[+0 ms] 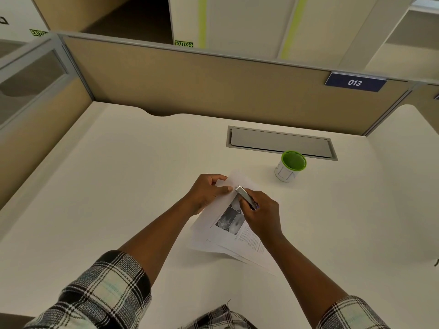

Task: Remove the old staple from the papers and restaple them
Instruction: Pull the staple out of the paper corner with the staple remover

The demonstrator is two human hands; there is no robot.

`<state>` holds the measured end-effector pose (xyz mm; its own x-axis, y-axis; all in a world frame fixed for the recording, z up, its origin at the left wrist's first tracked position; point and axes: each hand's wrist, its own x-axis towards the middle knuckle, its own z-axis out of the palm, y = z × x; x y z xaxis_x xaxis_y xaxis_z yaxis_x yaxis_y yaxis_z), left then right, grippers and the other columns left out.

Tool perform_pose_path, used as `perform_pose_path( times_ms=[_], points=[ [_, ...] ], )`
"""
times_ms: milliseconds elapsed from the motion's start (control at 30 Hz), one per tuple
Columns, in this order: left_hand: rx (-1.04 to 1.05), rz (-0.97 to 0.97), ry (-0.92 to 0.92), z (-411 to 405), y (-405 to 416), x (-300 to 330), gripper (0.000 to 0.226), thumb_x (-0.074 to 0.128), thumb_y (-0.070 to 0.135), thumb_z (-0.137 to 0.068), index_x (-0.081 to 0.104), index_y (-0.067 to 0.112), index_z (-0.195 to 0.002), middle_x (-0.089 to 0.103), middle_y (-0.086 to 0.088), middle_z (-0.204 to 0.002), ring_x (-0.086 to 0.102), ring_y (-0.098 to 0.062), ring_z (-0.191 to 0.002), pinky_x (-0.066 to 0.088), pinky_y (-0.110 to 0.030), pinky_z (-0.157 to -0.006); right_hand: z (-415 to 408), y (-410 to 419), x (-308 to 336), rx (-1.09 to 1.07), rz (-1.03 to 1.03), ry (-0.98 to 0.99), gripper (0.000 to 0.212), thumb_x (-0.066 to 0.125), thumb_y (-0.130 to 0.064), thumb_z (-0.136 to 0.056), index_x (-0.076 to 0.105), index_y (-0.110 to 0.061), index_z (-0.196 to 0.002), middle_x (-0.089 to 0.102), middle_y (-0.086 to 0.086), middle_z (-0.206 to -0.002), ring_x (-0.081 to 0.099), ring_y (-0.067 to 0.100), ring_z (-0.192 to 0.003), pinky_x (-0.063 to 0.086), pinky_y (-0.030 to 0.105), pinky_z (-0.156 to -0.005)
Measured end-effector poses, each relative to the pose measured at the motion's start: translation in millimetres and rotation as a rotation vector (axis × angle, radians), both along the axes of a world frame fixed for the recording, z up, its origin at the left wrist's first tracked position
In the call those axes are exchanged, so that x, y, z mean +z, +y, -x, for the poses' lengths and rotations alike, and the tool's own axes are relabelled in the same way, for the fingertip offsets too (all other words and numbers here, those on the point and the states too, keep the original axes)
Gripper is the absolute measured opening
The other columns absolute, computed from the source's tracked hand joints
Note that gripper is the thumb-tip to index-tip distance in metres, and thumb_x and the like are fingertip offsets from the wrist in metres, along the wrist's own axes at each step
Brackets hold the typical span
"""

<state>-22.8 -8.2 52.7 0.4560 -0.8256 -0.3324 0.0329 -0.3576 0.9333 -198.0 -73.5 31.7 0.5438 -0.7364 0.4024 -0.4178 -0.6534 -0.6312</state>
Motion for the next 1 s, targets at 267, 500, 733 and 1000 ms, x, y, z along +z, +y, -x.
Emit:
perform_pose_path(
  times_ms=[267,500,733,1000],
  points=[
    [-0.037,0.004,-0.056,2.7,-1.0,2.9,0.039,0.074,0.03,-0.084,0.066,0.012,-0.118,0.067,-0.009,-0.116,0.065,-0.03,-0.097,0.059,-0.039,-0.083,0.1,2.5,-0.8,-0.01,-0.027,0.013,0.024,0.072,-0.019,-0.086,0.072,-0.011,-0.108,0.074,0.003,-0.089,0.055,0.004,-0.069,0.039,0.004,-0.069],
    [0.023,0.02,-0.056,3.9,0.7,-2.6,0.043,0.077,0.029,-0.08,0.064,0.013,-0.118,0.06,-0.005,-0.119,0.06,-0.025,-0.104,0.056,-0.035,-0.086,-0.8,8.2,-1.6,-0.032,-0.106,-0.035,0.024,0.07,-0.022,-0.087,0.071,-0.013,-0.109,0.072,-0.003,-0.086,0.055,0.002,-0.067,0.041,0.003,-0.063],
    [0.017,0.03,-0.092,4.1,1.6,-6.3,0.045,0.077,0.03,-0.081,0.064,0.012,-0.12,0.057,0.002,-0.116,0.056,-0.017,-0.102,0.05,-0.021,-0.075,0.0,8.5,-3.5,-0.009,-0.22,-0.1,0.014,0.067,-0.024,-0.087,0.072,-0.013,-0.092,0.066,-0.002,-0.068,0.057,0.013,-0.062,0.049,0.032,-0.056],
    [0.003,0.05,-0.094,1.3,1.3,-6.7,0.032,0.077,0.031,-0.08,0.064,0.022,-0.108,0.059,0.005,-0.11,0.057,-0.006,-0.091,0.049,-0.018,-0.07,-1.9,8.8,0.6,0.032,-0.506,-0.157,0.016,0.064,-0.025,-0.09,0.072,-0.018,-0.078,0.068,-0.001,-0.059,0.064,0.012,-0.054,0.054,0.029,-0.056]
  ],
)
